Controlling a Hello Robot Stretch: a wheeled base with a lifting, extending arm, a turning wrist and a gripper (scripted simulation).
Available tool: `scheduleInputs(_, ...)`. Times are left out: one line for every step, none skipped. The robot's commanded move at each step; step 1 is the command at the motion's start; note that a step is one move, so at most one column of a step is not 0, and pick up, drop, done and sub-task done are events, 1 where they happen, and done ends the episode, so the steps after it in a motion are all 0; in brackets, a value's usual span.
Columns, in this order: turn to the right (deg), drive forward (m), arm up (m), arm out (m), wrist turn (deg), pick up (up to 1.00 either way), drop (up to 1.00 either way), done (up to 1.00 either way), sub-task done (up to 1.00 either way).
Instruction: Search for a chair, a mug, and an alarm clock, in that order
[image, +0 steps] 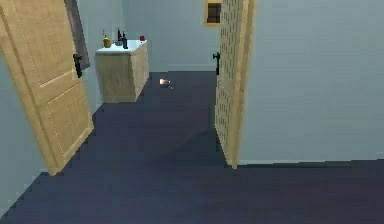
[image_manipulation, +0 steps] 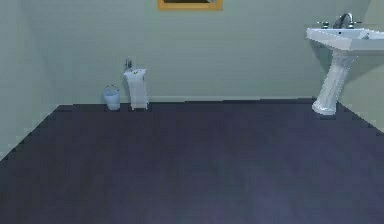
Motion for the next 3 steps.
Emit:
scheduleInputs(0.0, 0.85, 0.00, 0.00, 0.0, 0.00, 0.00, 0.00, 0.00)
scheduleInputs(0.0, 0.55, 0.00, 0.00, 0.0, 0.00, 0.00, 0.00, 0.00)
scheduleInputs(-12.0, 0.00, 0.00, 0.00, 0.0, 0.00, 0.00, 0.00, 0.00)
